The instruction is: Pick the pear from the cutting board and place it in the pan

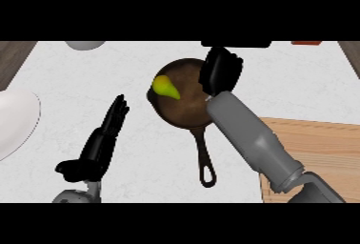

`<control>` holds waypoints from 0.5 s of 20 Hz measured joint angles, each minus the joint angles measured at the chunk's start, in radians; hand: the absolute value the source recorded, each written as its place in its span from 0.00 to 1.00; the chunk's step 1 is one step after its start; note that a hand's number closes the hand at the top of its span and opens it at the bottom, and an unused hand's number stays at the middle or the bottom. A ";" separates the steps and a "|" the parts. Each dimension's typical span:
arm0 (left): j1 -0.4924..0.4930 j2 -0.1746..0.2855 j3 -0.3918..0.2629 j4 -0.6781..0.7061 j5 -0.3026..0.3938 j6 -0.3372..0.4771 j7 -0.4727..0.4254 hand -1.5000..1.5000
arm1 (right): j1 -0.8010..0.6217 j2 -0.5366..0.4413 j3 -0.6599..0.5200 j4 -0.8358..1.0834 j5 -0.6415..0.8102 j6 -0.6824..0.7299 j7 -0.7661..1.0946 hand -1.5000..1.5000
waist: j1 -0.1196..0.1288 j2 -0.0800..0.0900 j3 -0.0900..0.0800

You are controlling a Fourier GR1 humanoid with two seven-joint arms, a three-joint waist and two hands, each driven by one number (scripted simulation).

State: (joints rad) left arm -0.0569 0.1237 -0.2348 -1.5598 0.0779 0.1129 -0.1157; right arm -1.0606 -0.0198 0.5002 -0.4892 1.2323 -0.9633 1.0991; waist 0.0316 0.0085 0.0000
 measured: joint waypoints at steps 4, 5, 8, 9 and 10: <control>-0.015 -0.010 -0.010 0.004 -0.009 -0.001 -0.005 0.50 | 0.029 0.007 -0.085 0.034 -0.121 -0.003 -0.012 0.00 | 0.017 0.009 0.001; -0.023 -0.011 -0.011 0.005 -0.007 -0.006 -0.002 0.50 | 0.043 0.011 -0.095 0.039 -0.165 0.009 -0.021 0.00 | 0.026 0.014 0.001; -0.032 -0.010 -0.017 0.002 -0.006 -0.016 0.002 0.50 | 0.058 0.017 -0.143 0.030 -0.308 0.058 -0.091 0.00 | 0.047 0.021 0.003; -0.036 -0.009 -0.017 -0.004 -0.006 -0.017 0.010 0.50 | 0.062 0.018 -0.159 0.022 -0.355 0.072 -0.125 0.00 | 0.052 0.022 0.003; -0.040 -0.016 -0.024 -0.005 -0.009 -0.015 0.016 0.50 | 0.067 0.019 -0.171 0.013 -0.400 0.083 -0.161 0.00 | 0.054 0.023 0.004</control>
State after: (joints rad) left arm -0.0968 0.1081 -0.2585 -1.5645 0.0685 0.0983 -0.0998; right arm -0.9937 -0.0007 0.3287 -0.4766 0.8319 -0.8801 0.9380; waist 0.0851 0.0312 0.0036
